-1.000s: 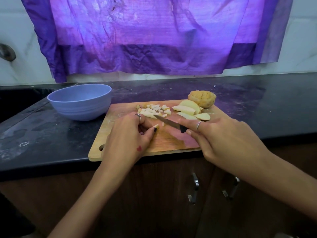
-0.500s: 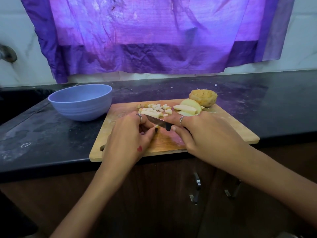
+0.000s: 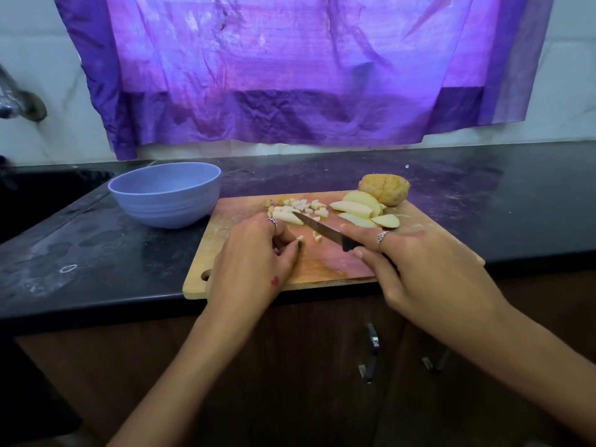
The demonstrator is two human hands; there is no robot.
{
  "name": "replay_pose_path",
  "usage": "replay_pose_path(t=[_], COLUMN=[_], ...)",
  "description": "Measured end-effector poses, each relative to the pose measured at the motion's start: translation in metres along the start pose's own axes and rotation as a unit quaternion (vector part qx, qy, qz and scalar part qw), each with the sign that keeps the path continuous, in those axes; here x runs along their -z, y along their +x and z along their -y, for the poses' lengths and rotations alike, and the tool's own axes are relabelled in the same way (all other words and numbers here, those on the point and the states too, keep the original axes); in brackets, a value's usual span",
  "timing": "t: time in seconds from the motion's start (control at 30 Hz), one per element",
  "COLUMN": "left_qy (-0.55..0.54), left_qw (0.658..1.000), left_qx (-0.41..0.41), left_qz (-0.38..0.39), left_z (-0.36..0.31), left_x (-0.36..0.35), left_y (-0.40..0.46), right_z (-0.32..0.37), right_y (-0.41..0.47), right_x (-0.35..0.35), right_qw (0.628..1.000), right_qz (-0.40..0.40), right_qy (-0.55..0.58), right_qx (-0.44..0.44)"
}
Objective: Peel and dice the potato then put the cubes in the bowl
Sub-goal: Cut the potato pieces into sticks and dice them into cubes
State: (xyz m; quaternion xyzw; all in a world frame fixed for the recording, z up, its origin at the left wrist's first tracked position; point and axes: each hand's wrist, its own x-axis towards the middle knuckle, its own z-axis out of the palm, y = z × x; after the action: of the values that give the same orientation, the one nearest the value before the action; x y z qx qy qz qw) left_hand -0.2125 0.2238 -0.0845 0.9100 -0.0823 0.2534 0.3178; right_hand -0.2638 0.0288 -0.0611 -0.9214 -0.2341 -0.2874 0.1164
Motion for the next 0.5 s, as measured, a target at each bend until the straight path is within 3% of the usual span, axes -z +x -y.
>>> replay_pose_path(t=[0.5], left_qy=[-0.005], left_qw=[1.0], left_qx=[-0.024], left_qz=[-0.008], left_z=[0.001], left_x=[0.0], left_y=[-0.002], right_z=[0.024], right_y=[0.026], right_x=[-0.007], right_qw=[0.996], right_qz=[0.072], right_qy=[-0.052], right_qx=[-0.006])
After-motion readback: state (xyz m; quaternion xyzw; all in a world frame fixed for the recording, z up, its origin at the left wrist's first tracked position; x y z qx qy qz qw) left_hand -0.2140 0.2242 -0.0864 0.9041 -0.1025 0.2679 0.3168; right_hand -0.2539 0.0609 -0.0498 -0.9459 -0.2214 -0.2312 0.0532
